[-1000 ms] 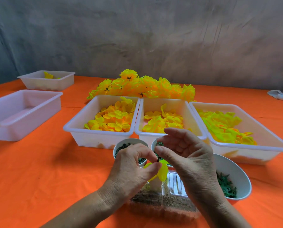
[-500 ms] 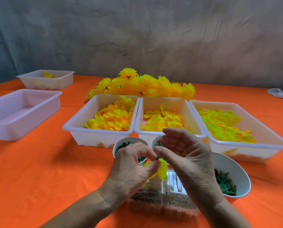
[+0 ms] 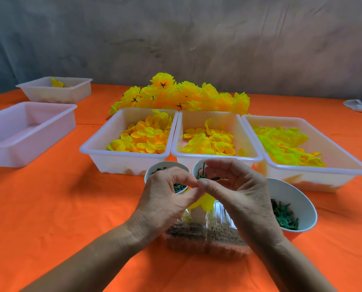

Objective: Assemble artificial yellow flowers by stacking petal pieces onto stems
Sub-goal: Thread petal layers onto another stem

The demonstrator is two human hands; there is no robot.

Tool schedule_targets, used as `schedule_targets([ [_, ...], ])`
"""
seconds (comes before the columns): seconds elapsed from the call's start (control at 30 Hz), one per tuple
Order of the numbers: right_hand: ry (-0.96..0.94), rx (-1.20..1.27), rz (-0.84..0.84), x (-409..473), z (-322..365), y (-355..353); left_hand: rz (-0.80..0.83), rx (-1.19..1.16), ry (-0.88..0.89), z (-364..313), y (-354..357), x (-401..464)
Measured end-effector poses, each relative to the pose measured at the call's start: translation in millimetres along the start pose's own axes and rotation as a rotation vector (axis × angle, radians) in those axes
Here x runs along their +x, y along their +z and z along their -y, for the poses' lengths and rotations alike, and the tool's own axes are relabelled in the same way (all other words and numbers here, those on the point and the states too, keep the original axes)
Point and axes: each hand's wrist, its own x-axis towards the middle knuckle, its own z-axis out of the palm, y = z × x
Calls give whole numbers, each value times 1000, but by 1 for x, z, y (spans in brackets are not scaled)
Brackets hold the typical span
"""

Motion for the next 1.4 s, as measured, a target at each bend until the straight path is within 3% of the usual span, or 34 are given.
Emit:
schedule_targets([
  [0.1,34,-54,17,-3,-4,-1,42,-20,-66,3,-4,-4],
  [0.2,45,-40,28,-7,-9,-1,-14,-66,-102,6,-7,-8],
  [0.43,113,68,8,-11,-11,2,-90,-104,73,-1,-5,-6],
  [0.6,119,82,34,-9,-7,-3,-109,-96,73,1,-4,-3],
  [0.83,124,-6,61,-3,-9,-6,-62,-1,92,1,-7,-2],
  [1.0,173,-45,91,-1,-11,-6,-14,194,211,1,-8,3],
  [1.27,216,37,121,-1,-14,-12,23,45,75,2,-11,3],
  [1.4,186,-61,139,2,-14,-17,9,-22,54,0,-10,0],
])
